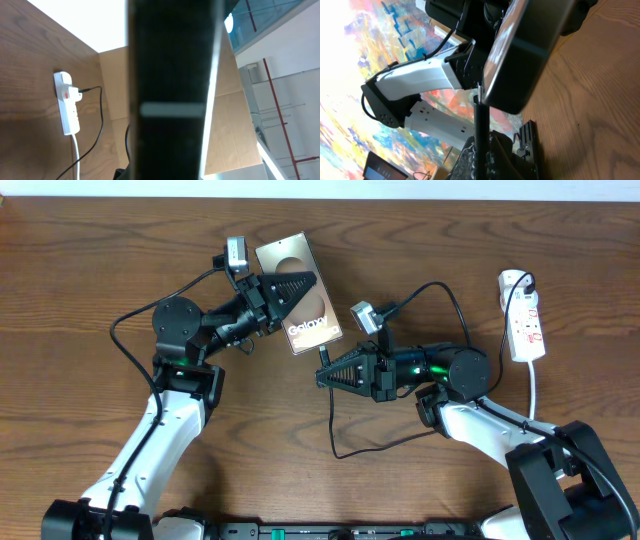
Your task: Plug charger to phone and switch on socket
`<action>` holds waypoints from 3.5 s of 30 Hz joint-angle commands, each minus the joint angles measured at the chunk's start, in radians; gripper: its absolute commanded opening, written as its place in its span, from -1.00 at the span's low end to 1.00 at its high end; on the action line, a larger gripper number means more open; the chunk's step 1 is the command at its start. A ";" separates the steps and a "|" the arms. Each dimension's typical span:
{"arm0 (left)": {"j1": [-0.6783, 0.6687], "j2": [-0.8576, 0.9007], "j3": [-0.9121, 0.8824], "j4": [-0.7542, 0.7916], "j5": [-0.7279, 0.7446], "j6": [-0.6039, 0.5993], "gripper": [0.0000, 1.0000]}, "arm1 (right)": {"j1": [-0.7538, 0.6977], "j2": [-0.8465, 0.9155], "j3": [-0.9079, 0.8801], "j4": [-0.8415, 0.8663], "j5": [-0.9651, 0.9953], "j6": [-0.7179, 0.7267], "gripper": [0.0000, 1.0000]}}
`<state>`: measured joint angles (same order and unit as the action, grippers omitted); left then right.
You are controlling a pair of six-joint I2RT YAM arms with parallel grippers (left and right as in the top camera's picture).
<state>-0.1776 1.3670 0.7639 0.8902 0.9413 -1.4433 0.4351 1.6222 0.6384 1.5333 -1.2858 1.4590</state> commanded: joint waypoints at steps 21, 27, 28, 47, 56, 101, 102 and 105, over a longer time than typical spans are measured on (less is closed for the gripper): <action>0.001 -0.015 0.016 0.017 0.017 -0.035 -0.86 | 0.004 -0.002 -0.006 -0.011 0.016 0.010 -0.98; 0.001 -0.015 0.016 0.016 0.021 -0.031 -0.86 | 0.005 -0.002 -0.006 -0.036 0.020 0.010 -0.98; 0.001 -0.015 0.016 0.016 0.024 -0.025 -0.86 | 0.005 -0.002 -0.006 -0.044 0.020 0.010 -0.98; 0.002 -0.015 0.016 0.017 -0.007 0.036 -0.86 | 0.006 -0.002 -0.006 -0.060 -0.003 0.010 -0.98; 0.002 -0.015 0.016 0.007 -0.014 0.057 -0.86 | 0.006 -0.002 -0.006 -0.060 -0.026 0.010 -0.98; 0.002 -0.015 0.016 -0.017 0.042 0.096 -0.85 | 0.005 -0.002 -0.005 -0.087 0.003 0.010 -0.98; 0.002 -0.015 0.016 -0.017 0.045 0.097 -0.85 | 0.005 -0.002 -0.006 -0.087 0.005 0.010 -0.98; 0.002 -0.015 0.016 -0.017 0.055 0.097 -0.86 | 0.005 -0.002 -0.005 -0.087 0.015 0.010 -0.98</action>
<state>-0.1776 1.3670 0.7639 0.8604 0.9634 -1.3602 0.4355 1.6222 0.6380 1.4437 -1.3159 1.4616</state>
